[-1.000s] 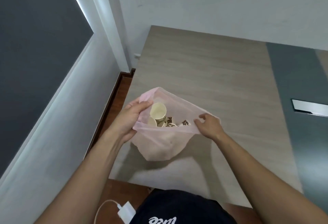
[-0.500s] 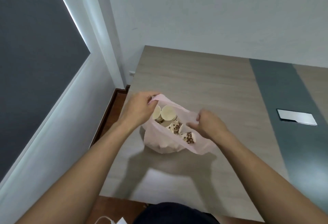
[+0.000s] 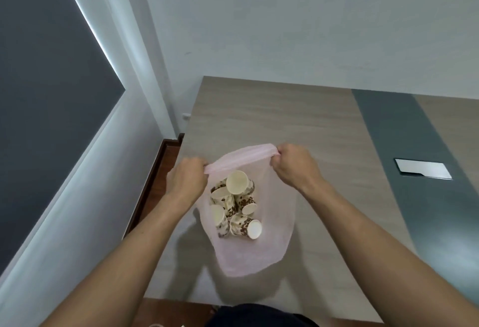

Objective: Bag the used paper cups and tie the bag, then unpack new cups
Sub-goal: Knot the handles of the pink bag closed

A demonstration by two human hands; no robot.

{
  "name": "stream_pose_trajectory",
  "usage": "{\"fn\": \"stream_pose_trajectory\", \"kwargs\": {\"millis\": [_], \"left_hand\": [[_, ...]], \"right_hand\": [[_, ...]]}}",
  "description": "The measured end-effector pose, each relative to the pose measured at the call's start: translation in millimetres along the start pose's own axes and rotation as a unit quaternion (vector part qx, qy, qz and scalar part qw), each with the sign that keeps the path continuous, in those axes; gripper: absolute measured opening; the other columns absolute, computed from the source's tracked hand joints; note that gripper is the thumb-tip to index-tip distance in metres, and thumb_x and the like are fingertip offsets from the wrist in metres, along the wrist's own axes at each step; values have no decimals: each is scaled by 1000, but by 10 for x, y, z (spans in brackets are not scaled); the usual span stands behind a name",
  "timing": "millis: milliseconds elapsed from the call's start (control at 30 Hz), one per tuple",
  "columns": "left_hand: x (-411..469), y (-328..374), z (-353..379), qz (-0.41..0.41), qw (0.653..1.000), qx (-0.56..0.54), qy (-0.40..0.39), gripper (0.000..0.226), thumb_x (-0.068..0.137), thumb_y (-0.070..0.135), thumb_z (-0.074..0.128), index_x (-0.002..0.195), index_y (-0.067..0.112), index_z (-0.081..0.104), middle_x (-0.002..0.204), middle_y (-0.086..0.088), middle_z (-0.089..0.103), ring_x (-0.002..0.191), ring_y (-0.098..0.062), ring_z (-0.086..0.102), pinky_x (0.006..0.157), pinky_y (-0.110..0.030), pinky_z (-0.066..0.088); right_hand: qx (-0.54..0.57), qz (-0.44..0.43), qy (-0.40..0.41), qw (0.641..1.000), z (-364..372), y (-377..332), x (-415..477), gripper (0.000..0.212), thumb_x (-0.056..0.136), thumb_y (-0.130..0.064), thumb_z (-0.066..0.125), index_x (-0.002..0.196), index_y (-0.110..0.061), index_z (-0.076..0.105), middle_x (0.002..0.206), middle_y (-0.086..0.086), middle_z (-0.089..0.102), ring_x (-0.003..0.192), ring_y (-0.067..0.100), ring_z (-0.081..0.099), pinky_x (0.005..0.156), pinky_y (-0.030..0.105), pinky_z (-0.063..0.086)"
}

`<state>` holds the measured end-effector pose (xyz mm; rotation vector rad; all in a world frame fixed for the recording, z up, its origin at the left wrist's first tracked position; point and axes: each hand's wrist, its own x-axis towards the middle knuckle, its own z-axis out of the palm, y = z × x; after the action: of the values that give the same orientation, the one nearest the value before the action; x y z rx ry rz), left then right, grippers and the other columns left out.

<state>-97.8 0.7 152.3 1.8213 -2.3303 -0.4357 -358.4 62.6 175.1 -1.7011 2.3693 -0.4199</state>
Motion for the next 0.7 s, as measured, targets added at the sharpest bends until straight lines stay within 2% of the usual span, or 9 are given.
{"fn": "stream_pose_trajectory", "kwargs": {"millis": [100,200,333,433,500,533,600,667,700], "left_hand": [[-3,-281,235,-53,998,27,-22,28,95,2,56,93,20,77,91,-6,70,91,-37,70,72,-39,48],[25,-521,351,-79,995,42,-40,36,95,-1,54,102,21,82,108,-13,76,96,-39,69,78,-42,55],[139,-802,332,-90,993,27,-65,45,92,-1,56,109,26,88,115,-16,72,104,-45,70,91,-50,63],[232,-889,215,-105,992,-1,-65,40,96,8,61,114,31,88,123,-14,74,108,-45,70,91,-46,61],[290,-881,140,-122,990,-27,-67,31,99,15,64,112,29,87,115,-12,80,105,-42,74,88,-40,60],[322,-864,116,-130,987,-59,-72,28,101,16,63,111,25,87,105,-11,82,98,-39,77,87,-39,62],[401,-803,101,-145,966,-193,-86,32,107,10,54,117,16,84,91,-14,83,77,-34,82,82,-40,68],[458,-712,56,-167,917,-352,-90,39,111,3,45,131,13,77,100,-20,84,65,-25,83,64,-29,65],[477,-671,30,-176,890,-411,-86,41,112,2,43,135,14,74,105,-21,83,65,-20,84,57,-22,61]], "right_hand": [[-22,29,1,999,-84,248,99,32,99,-25,53,86,-4,72,100,27,77,94,47,71,69,40,45],[-43,84,-6,995,-144,592,134,28,98,-23,57,91,-3,76,101,27,77,94,47,73,70,37,44],[-49,161,-30,985,-190,1033,76,25,99,-22,60,100,-7,80,100,24,78,96,45,73,75,38,51],[-20,195,-35,980,-252,1227,1,21,97,-30,70,86,-14,78,91,18,77,88,40,70,75,37,52],[14,217,-38,975,-264,1304,-4,26,97,-31,71,76,-16,69,88,16,76,85,38,67,74,37,52],[38,225,-40,973,-265,1323,6,26,99,-30,70,78,-14,70,88,16,78,86,38,69,75,39,54],[125,250,-42,959,-262,1345,48,30,102,-29,65,88,-5,76,93,17,81,93,40,76,85,45,62],[245,289,-38,925,-276,1346,69,31,103,-31,61,99,-5,78,103,13,80,98,32,79,93,49,65],[287,301,-36,909,-296,1340,73,31,103,-31,59,103,-7,78,105,10,79,100,28,78,94,48,64]]}}
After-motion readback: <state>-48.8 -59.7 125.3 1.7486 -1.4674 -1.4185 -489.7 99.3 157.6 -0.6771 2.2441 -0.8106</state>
